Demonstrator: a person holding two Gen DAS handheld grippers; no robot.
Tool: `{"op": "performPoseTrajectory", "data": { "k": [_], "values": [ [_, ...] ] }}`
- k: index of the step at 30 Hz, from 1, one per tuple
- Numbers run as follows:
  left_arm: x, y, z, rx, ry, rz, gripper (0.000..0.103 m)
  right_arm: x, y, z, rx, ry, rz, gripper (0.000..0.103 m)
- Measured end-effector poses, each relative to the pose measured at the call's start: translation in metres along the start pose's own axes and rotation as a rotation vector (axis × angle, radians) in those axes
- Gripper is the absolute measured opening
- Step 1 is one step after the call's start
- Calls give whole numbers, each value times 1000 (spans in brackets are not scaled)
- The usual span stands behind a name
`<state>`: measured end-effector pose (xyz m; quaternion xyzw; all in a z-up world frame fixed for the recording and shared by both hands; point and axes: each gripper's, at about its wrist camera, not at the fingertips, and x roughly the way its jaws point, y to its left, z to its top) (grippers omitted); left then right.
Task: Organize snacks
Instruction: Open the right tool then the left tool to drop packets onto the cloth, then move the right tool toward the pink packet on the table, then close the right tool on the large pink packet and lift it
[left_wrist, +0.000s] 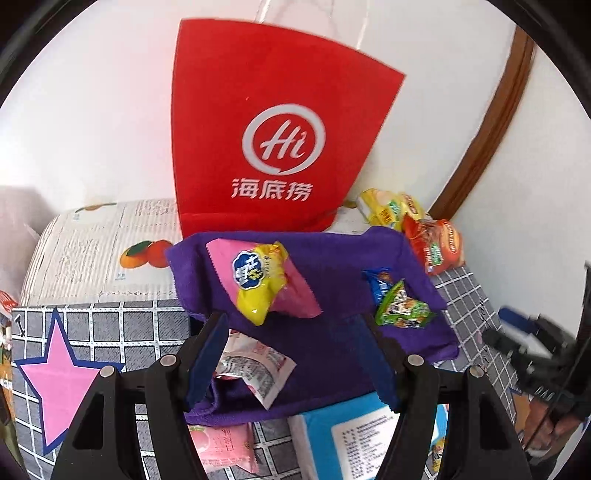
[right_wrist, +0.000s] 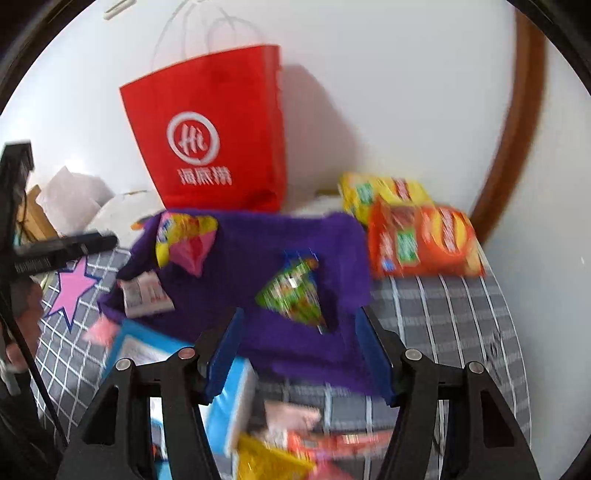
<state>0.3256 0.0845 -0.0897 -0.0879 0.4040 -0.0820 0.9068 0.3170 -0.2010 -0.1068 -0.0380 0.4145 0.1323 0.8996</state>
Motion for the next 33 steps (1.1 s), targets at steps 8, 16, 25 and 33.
{"op": "performPoseTrajectory", "data": {
  "k": [8, 16, 25, 33],
  "values": [
    [-21, -16, -2, 38, -15, -27, 69, -21, -39, -71, 132, 77, -83, 61],
    [-39, -31, -4, 71, -37, -59, 69, -29, -50, -128, 226, 132, -55, 61],
    [-51, -38, -7, 88, -47, -85, 69, 5, -38, -137, 216, 172, 7, 75],
    [-60, -41, -5, 89, -61, -90, 69, 23, -23, -152, 159, 240, -8, 66]
  ]
}}
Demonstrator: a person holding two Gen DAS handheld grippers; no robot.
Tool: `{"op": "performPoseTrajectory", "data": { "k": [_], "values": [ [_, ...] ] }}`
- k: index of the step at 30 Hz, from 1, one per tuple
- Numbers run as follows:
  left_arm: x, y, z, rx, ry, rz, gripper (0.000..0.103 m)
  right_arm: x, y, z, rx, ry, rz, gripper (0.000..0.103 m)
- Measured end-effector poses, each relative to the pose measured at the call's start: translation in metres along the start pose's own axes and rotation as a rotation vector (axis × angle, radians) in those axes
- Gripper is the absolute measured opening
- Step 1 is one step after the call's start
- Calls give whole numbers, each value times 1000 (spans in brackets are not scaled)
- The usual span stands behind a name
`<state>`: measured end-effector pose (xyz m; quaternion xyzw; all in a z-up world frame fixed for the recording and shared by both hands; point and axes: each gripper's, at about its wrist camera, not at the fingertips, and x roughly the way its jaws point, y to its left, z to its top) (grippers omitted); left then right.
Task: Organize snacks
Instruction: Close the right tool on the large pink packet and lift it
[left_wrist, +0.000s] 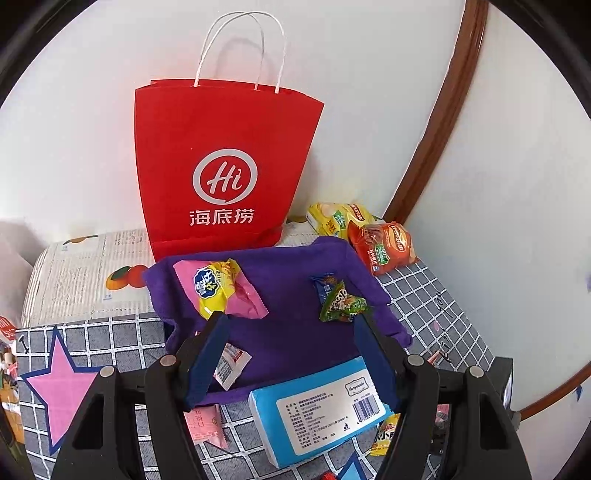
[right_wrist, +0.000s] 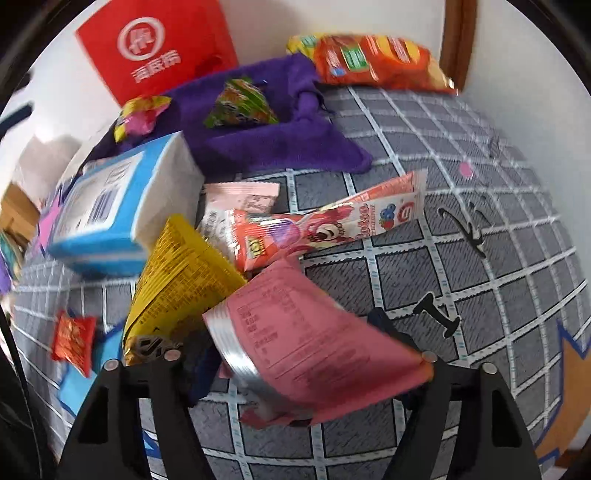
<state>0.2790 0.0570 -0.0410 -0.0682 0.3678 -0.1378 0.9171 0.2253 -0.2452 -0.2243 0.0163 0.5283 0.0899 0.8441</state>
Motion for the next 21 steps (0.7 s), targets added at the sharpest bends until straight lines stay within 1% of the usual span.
{"op": "performPoseTrajectory", "data": {
  "k": [1, 4, 8, 10, 12, 15, 17, 21],
  "values": [
    [0, 0, 0, -1, -1, 1, 69, -2, 1, -3, -10, -6, 16, 59],
    [0, -4, -2, 7, 2, 11, 69, -8, -1, -11, 13, -40, 24, 57],
    [0, -19, -6, 46, 8, 41, 69, -21, -6, -23, 57, -84, 45, 57],
    [-1, -25, -11, 56, 12, 43, 69, -28, -6, -31, 58, -105, 34, 57],
    [-1, -30, -22, 70, 29, 46, 69, -32, -6, -37, 48, -124, 6, 57],
    [0, -31, -42, 91, 61, 66, 69, -33, -8, -45, 39, -143, 7, 57],
    [0, -30, -60, 99, 87, 76, 69, -28, -8, -50, 35, -151, -12, 57],
    [0, -27, -98, 108, 134, 71, 69, -27, -9, -56, 40, -208, -16, 58]
  ]
}}
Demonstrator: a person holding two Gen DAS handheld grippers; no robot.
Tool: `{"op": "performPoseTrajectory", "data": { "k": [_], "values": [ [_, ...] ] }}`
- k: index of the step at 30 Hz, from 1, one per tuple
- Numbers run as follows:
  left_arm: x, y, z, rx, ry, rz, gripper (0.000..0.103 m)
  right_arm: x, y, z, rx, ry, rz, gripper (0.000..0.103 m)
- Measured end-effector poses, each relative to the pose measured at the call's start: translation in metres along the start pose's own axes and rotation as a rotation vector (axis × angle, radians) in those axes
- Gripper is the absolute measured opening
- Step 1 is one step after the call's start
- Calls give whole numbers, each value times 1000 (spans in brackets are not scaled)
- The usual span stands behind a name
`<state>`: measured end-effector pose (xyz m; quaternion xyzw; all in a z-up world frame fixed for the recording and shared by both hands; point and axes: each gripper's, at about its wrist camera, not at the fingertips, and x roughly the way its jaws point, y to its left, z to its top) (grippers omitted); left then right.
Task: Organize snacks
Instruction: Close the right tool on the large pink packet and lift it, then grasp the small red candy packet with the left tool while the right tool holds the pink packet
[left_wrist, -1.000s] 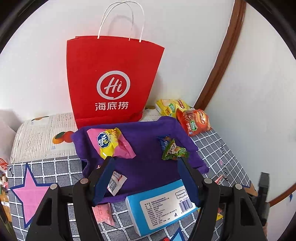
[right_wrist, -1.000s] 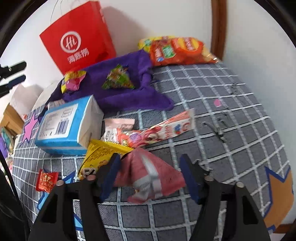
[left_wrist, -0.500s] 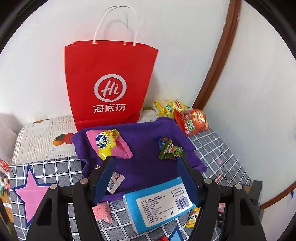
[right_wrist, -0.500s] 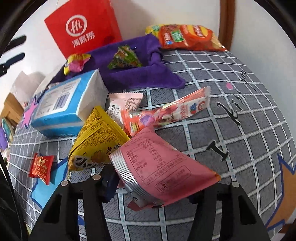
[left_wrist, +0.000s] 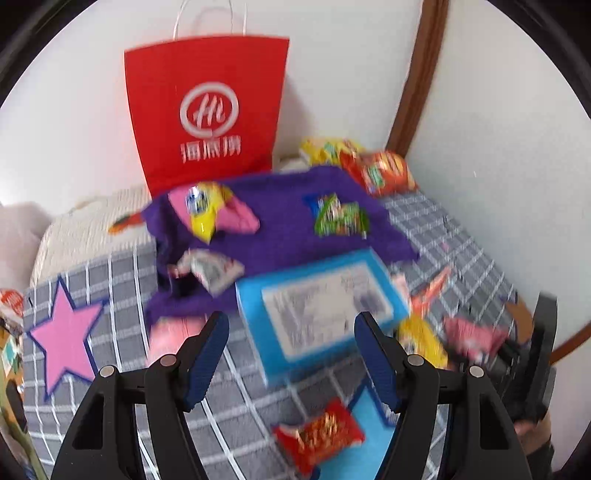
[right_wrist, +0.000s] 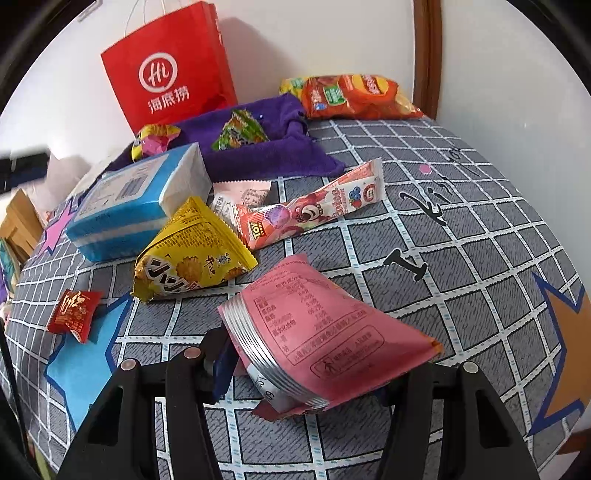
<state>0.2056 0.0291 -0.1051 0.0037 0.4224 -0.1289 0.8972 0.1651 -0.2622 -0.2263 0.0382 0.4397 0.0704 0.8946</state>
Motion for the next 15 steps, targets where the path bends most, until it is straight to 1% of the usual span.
{"op": "performPoseTrajectory", "data": {
  "k": [4, 8, 12, 15],
  "values": [
    [10, -4, -28, 12, 31, -9, 69, 1, -2, -4, 10, -40, 8, 58],
    [26, -12, -51, 23, 65, -60, 69, 4, -2, -3, 2, -38, 21, 58],
    [42, -18, -65, 37, 81, -66, 69, 4, -6, -3, 2, -39, 48, 58],
    [53, -17, -67, 17, 108, -99, 69, 5, -5, -4, -2, -39, 50, 59]
  ]
}}
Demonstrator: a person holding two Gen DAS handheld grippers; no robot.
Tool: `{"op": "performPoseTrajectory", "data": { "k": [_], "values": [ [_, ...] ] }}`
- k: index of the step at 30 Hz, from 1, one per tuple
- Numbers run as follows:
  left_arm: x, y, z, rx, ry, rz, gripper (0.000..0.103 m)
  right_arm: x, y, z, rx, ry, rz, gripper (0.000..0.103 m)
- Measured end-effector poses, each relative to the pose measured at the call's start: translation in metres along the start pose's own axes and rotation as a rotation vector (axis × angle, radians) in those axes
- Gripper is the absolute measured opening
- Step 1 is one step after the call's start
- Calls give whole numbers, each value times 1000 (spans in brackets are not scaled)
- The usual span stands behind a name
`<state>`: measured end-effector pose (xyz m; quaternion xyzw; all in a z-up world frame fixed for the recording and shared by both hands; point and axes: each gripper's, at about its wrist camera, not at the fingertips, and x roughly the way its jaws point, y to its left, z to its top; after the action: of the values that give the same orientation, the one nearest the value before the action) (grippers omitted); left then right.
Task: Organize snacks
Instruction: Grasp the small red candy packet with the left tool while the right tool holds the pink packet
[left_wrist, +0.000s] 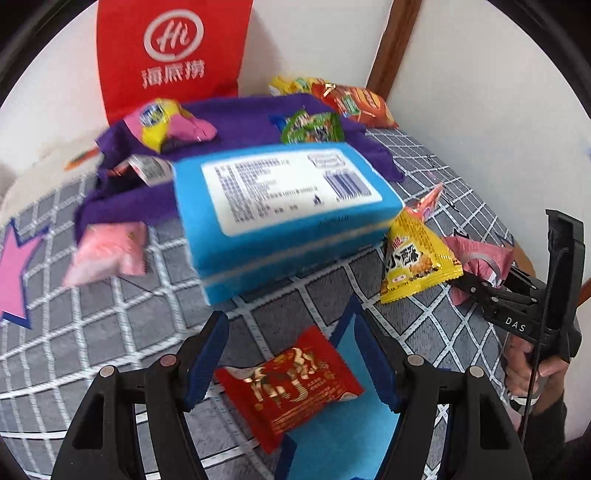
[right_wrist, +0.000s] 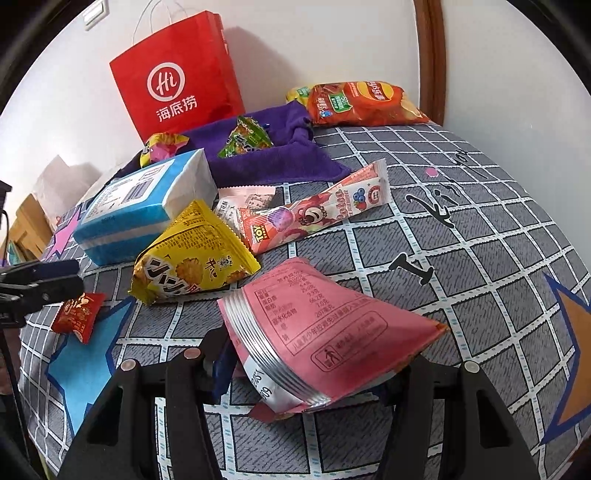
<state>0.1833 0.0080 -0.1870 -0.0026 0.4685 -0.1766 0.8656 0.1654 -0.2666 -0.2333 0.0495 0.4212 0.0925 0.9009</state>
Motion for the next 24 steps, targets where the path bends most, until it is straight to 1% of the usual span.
{"op": "performPoseTrajectory", "data": {
  "k": [2, 5, 6, 13, 16, 18, 20, 21, 22, 23, 24],
  "values": [
    [7, 0, -3, -1, 27, -22, 67, 0, 0, 0, -3, -1, 1, 59],
    [10, -4, -10, 5, 48, -62, 67, 0, 0, -1, -4, -4, 5, 60],
    [10, -5, -13, 11, 51, -63, 67, 0, 0, -1, -3, -4, 6, 60],
    [3, -12, -27, 54, 55, -36, 68, -1, -2, -1, 3, -7, 25, 62],
    [4, -18, -31, 86, 40, 1, 67, -1, -3, -2, 6, -8, 26, 62],
    [5, -24, -35, 114, 24, 47, 66, -1, -2, -1, 4, -8, 25, 62],
    [5, -29, -39, 147, 10, 94, 58, -1, -2, -2, 2, -8, 29, 62],
    [4, -30, -41, 155, 2, 110, 56, -1, -2, -2, -1, -7, 35, 63],
    [3, -29, -42, 152, -2, 112, 52, -1, -2, -3, -4, -7, 42, 63],
    [1, -27, -43, 140, -8, 114, 45, -2, -2, -3, -4, -6, 43, 63],
    [-1, -24, -43, 131, -15, 118, 41, -2, -2, -3, -4, -6, 42, 63]
  ]
}}
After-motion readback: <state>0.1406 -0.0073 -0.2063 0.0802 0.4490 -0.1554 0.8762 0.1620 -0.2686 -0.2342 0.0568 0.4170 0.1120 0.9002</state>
